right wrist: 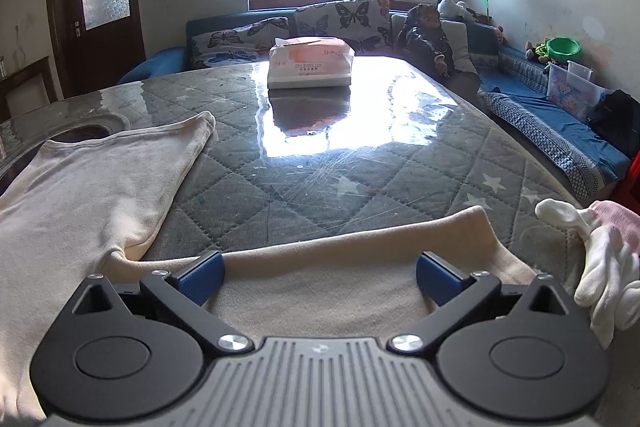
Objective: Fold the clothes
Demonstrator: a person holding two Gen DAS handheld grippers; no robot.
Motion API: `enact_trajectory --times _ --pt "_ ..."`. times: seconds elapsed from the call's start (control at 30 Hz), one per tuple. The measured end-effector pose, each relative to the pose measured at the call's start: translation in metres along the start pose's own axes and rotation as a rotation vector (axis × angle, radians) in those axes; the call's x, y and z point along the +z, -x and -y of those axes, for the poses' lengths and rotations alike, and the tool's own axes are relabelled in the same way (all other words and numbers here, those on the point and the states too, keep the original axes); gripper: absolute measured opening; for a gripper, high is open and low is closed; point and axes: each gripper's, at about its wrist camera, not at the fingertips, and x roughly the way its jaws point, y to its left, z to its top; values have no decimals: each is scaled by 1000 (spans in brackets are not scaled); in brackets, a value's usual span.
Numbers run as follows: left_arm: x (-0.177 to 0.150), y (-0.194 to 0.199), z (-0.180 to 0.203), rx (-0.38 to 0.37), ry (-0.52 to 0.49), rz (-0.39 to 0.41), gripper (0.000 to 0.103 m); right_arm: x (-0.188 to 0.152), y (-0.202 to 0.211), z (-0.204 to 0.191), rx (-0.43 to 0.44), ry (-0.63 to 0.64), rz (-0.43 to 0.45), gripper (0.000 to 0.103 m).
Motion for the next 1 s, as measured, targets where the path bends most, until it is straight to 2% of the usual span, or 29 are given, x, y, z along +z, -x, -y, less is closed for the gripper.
enact_trajectory --times 0.1,0.17,0.27,0.4,0.43,0.7,0.8,0.87,1.0 --pt "-4 -13 -14 50 26 -40 75 0 0 0 0 1 0 103" --pt "-7 -12 -16 75 16 -37 74 0 0 0 -1 1 0 103" --pt "-10 -8 -16 121 0 -40 64 0 0 -1 -1 1 0 103" --pt "-11 -1 -17 210 -6 -49 43 -1 0 -2 0 0 2 103" --pt "-11 1 -19 220 1 -52 42 -1 0 -2 0 0 2 103" --pt "-9 15 -30 290 64 -72 42 -1 0 0 3 -2 4 103" --pt "2 15 -27 241 82 -37 42 -1 0 0 2 -2 5 103" --pt "8 10 -22 226 47 -19 42 -1 0 0 2 -2 5 103" --pt "12 -11 -23 221 30 -47 41 -1 0 0 3 -3 5 103"
